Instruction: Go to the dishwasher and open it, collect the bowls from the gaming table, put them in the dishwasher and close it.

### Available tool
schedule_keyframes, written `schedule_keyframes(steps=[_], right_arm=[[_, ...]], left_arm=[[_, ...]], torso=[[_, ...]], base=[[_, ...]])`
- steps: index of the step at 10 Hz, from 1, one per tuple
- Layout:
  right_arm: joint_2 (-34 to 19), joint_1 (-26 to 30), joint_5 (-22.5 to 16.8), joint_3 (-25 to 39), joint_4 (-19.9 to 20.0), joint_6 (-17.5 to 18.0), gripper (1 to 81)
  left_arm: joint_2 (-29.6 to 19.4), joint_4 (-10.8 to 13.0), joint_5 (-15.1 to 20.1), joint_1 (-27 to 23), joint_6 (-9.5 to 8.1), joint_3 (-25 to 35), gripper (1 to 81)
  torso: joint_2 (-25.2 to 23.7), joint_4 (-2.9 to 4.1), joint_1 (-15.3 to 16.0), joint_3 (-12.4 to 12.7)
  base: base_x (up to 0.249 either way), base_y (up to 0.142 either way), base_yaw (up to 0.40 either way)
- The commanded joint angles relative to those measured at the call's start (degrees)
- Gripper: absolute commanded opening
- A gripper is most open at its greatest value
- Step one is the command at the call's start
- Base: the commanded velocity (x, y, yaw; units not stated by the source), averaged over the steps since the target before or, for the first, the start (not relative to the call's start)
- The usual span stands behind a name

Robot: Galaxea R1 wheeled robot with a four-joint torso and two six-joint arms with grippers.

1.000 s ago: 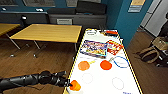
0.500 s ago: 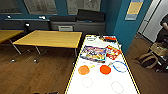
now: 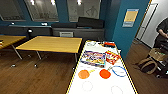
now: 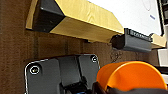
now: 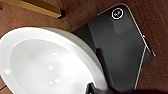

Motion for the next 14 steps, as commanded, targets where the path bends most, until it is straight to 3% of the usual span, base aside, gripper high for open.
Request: schedule_keyframes(steps=[1, 2, 3, 7, 9, 11, 14], right_arm=[[-1.3, 1.3, -3.2, 1.0, -1.4, -0.3, 1.0], [-1.1, 1.3, -3.2, 0.7, -1.4, -0.4, 1.0], [-0.8, 1.3, -3.2, 0.4, -1.4, -0.4, 1.0], [1.9, 1.3, -3.7, -5.5, -2.8, -0.4, 1.0], [3.5, 1.6, -5.6, -9.5, -3.2, -0.3, 1.0], [3.6, 1.5, -5.7, -9.5, -3.2, -0.3, 1.0], [6.0, 1.2, -5.7, -11.1, -4.0, -0.3, 1.0]], left_arm=[[4.0, 9.4, -9.4, 6.1, 0.33, -7.9, 1.0], [5.4, 10.6, -11.5, 8.6, 0.42, -10.7, 1.0], [6.3, 11.8, -14.0, 11.0, 0.42, -13.1, 1.0], [8.6, 14.3, -23.6, 18.3, 0.51, -23.3, 1.0], [10.4, 14.5, -25.7, 20.7, 0.68, -27.7, 1.0], [12.0, 15.1, -28.0, 22.1, 0.95, -30.4, 1.0], [14.1, 15.7, -28.3, 23.5, 0.95, -32.2, 1.0]], torso=[[0.0, 0.00, 0.0, 2.3], [0.0, 0.00, 0.0, 3.2], [0.0, 0.00, -0.1, 1.9], [-0.1, 0.00, -0.2, 2.3], [-0.1, 0.00, -0.2, 2.3], [-0.2, 0.00, -0.2, 2.4], [-0.2, 0.00, -0.2, 2.4]], base=[[0.000, 0.000, 0.000], [0.000, 0.000, 0.000], [0.000, 0.000, 0.000], [0.000, 0.000, 0.000], [0.000, 0.000, 0.000], [0.000, 0.000, 0.000], [-0.056, 0.000, 0.000]])
